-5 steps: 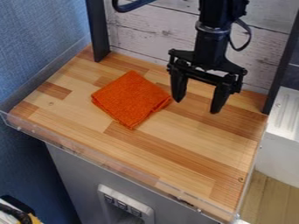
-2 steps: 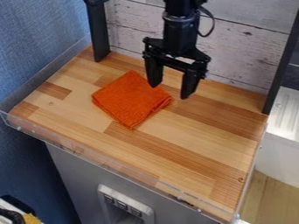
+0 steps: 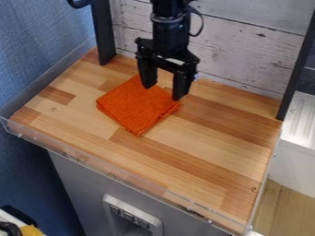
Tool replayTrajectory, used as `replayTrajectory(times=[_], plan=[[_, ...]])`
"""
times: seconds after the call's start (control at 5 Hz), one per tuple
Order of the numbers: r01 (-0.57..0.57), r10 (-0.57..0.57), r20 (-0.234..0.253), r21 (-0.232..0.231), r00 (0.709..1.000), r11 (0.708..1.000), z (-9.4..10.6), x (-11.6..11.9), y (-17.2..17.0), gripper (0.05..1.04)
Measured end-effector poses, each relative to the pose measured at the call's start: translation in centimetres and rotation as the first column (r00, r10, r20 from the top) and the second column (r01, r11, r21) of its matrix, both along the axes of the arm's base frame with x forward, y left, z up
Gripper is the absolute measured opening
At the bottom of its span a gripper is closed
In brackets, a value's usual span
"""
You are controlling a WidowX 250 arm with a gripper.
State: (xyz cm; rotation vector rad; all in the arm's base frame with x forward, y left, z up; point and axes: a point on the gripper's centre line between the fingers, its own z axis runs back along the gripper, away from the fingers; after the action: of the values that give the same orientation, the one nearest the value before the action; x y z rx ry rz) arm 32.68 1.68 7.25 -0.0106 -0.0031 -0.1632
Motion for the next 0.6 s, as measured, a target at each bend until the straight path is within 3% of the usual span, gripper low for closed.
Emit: replayTrajectory(times=[0.2, 0.6], plan=[[0.018, -0.018, 0.016, -0.002, 1.0, 1.0, 0.1, 0.1, 1.2, 0.999], [0.036, -0.036, -0.003, -0.002, 0.999, 0.999, -0.1, -0.4, 3.2, 0.949]])
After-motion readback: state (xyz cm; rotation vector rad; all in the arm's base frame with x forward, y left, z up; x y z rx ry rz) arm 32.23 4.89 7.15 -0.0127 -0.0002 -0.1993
